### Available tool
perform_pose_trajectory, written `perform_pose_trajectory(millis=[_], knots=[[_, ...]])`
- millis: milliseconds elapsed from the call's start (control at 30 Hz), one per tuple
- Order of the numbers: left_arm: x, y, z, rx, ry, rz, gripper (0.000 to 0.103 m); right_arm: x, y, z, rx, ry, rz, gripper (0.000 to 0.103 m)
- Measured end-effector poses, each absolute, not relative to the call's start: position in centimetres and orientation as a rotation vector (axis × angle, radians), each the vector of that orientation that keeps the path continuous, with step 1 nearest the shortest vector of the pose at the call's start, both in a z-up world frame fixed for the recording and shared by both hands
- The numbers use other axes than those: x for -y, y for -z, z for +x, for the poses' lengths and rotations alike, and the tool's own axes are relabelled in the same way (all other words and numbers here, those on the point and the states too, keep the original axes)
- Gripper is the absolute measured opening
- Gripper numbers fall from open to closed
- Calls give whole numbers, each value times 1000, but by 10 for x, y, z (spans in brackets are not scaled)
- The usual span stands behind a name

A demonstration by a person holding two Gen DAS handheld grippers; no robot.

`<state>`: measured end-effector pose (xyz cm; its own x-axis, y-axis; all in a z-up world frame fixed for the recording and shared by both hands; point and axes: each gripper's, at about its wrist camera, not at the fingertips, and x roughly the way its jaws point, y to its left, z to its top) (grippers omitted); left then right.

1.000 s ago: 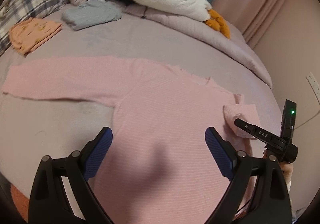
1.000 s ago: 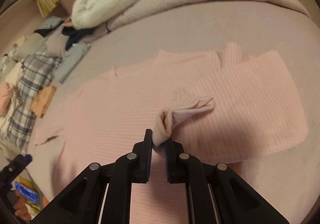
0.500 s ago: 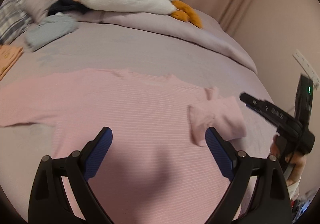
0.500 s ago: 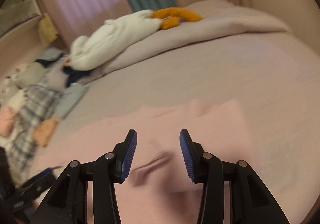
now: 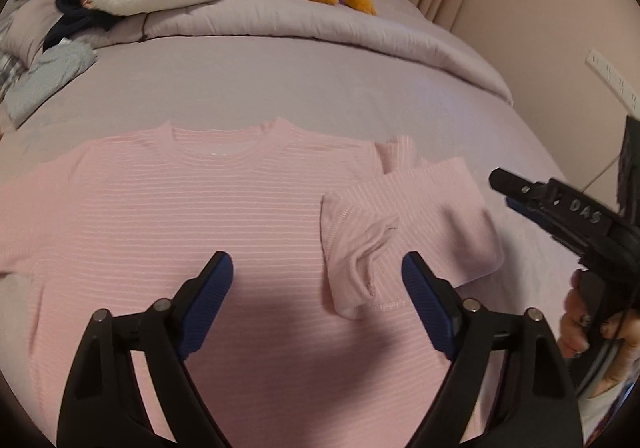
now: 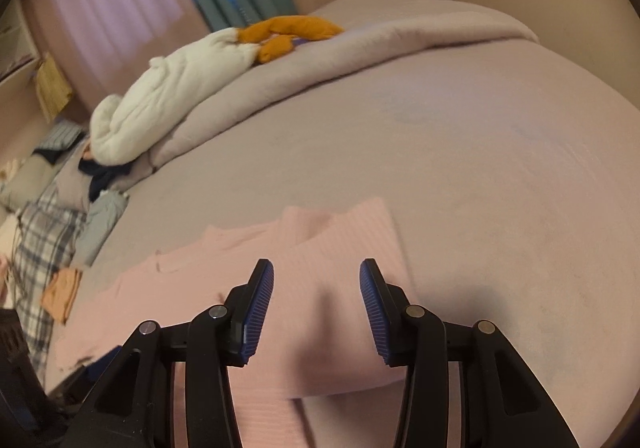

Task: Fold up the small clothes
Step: 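Grasp the folded sleeve cuff with the left gripper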

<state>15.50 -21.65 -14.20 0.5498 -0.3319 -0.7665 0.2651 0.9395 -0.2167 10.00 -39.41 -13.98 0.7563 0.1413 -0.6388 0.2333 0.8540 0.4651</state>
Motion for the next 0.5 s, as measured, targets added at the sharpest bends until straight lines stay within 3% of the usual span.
perform_pose_trajectory(millis=[100,200,267,333,400,467,500], knots=[[223,156,160,-954,369,-74,81,399,148,97,-750,98,581,59],[224,169,167,-976,358,-76,79,408,155,92,-764,110,632,61],[223,176,171,-988,338,-75,71,411,160,90,-779,111,645,66],[223,180,175,-991,320,-85,59,412,164,90,-790,132,639,66],[220,183,178,-989,297,-93,53,412,166,91,-806,151,616,66],[218,182,180,-975,260,-99,40,414,166,91,-805,175,595,66],[217,182,180,-965,253,-106,26,415,166,91,-803,180,588,66]])
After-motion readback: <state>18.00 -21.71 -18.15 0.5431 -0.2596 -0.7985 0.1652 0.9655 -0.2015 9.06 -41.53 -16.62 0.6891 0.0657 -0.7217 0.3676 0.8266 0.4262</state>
